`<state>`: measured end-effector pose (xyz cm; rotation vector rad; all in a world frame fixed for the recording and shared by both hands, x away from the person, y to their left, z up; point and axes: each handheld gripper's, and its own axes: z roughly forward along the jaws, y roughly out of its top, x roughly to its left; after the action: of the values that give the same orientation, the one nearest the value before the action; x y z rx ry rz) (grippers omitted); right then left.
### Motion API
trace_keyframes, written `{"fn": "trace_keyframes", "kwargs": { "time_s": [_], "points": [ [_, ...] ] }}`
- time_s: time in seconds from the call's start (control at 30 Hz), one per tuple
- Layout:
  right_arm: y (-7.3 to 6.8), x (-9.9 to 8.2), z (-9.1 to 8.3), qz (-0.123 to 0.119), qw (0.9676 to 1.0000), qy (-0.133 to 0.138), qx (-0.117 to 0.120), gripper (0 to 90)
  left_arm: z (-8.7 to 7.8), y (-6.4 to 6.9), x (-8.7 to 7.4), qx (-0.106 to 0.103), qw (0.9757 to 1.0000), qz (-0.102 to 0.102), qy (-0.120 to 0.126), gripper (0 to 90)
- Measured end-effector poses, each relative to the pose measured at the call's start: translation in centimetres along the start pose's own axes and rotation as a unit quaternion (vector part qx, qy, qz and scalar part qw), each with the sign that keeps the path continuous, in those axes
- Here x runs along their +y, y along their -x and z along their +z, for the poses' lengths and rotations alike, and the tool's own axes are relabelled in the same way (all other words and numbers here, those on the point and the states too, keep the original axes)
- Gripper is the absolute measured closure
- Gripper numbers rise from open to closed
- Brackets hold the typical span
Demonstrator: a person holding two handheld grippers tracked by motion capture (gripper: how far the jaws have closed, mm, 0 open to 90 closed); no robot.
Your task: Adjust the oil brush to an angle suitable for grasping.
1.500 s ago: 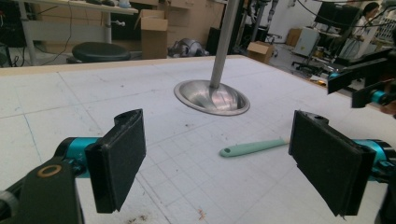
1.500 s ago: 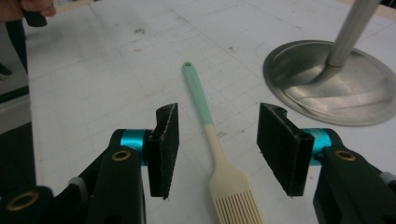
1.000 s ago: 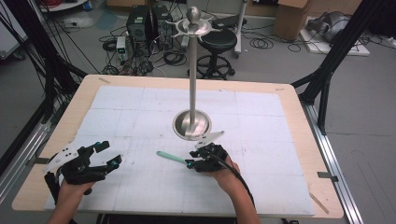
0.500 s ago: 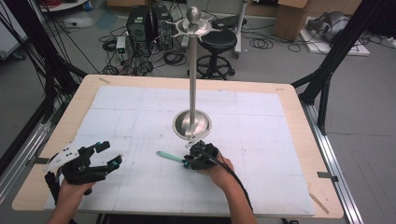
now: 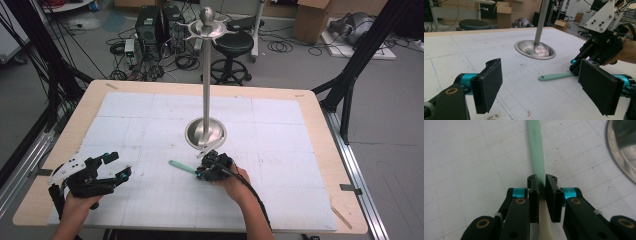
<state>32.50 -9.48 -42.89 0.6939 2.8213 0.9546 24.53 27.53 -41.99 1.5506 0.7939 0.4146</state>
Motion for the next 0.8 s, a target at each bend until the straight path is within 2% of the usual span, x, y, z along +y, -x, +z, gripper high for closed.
{"fn": "trace_keyframes", "kwargs": {
  "time_s": [0.17,0.2,0.27,0.3,0.33,0.37,0.43,0.67,0.8],
  "points": [
    [-0.2,-0.2,-0.7,0.007,0.9999,0.01,0.005,81.8,-0.1,-0.1,0.0,0.0,1.0,0.0,0.0,20.0],
    [-0.4,-0.3,-1.5,0.011,0.9994,0.033,0.009,81.8,0.0,0.0,0.0,-0.002,1.0,0.0,0.0,20.1],
    [-0.4,-0.3,-1.8,0.013,0.9991,0.04,0.011,81.8,0.0,0.0,0.0,-0.003,1.0,0.0,0.001,20.3],
    [-0.6,-0.4,-2.5,0.012,0.9982,0.057,0.013,81.8,-0.1,0.0,0.0,-0.003,1.0,-0.001,0.002,20.5],
    [-0.6,-0.4,-2.5,0.012,0.9982,0.057,0.013,81.8,-0.1,0.0,0.0,-0.003,1.0,-0.001,0.002,20.5],
    [-0.8,-0.7,-3.1,0.013,0.9972,0.071,0.018,81.7,-0.1,0.0,0.0,-0.004,1.0,-0.002,0.004,20.5],
    [-0.9,-0.9,-3.7,0.012,0.9963,0.082,0.02,81.7,-0.1,0.0,0.0,-0.005,1.0,-0.002,0.004,20.5],
    [-1.2,-2.4,-5.4,0.016,0.9937,0.11,0.013,81.6,0.0,0.1,0.0,-0.01,0.9999,-0.002,0.004,20.7],
    [-1.1,-3.8,-6.4,0.027,0.991,0.131,0.008,81.5,0.0,0.1,0.0,-0.01,0.9999,-0.002,0.003,20.7]
  ]
}}
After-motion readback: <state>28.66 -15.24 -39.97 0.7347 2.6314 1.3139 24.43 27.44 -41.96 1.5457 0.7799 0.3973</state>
